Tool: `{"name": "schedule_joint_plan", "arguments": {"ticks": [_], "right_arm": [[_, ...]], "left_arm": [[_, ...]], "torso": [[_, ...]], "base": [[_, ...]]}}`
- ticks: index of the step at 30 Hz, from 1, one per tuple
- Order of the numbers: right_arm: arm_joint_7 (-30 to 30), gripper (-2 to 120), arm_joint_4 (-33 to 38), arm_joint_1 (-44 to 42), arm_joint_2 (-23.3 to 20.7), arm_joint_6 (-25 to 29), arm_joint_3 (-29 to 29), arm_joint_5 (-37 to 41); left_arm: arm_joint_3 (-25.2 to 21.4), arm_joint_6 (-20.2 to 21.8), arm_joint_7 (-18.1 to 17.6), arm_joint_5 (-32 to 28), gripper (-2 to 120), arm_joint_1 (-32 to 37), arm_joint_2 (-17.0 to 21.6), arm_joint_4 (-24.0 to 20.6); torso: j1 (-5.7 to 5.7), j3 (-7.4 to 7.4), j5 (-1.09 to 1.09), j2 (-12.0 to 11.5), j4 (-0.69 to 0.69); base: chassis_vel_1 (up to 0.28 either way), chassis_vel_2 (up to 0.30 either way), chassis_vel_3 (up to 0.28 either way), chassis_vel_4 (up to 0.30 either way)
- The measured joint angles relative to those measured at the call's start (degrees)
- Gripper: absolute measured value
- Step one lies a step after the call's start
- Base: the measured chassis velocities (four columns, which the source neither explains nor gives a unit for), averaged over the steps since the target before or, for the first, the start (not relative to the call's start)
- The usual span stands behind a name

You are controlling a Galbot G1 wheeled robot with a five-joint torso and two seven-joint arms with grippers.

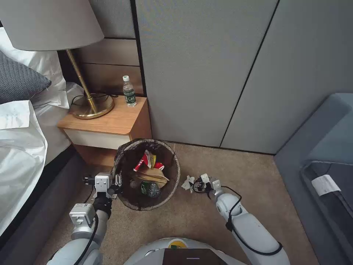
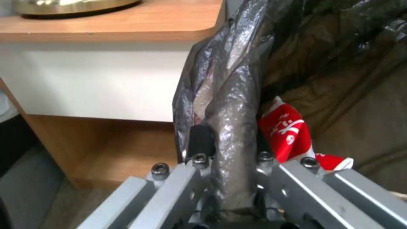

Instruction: Pick up the trash bin, then pick up the garbage from the floor and place it into the trash bin.

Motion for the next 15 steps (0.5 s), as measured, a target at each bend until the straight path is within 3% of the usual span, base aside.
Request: {"name": "schedule_joint_plan", "arguments": {"ticks": [15], "right_arm": [[1.28, 100, -4.48, 2.67, 2.37, 0.95, -2.74, -3.05]], "left_arm": [[-0.14, -0.10, 0.02, 0.15, 3, 0.12, -0.34, 0.00]], "torso": [[0.00, 0.00, 0.00, 0.00, -0.01]], "base": [[0.000, 0.000, 0.000, 0.000]]}}
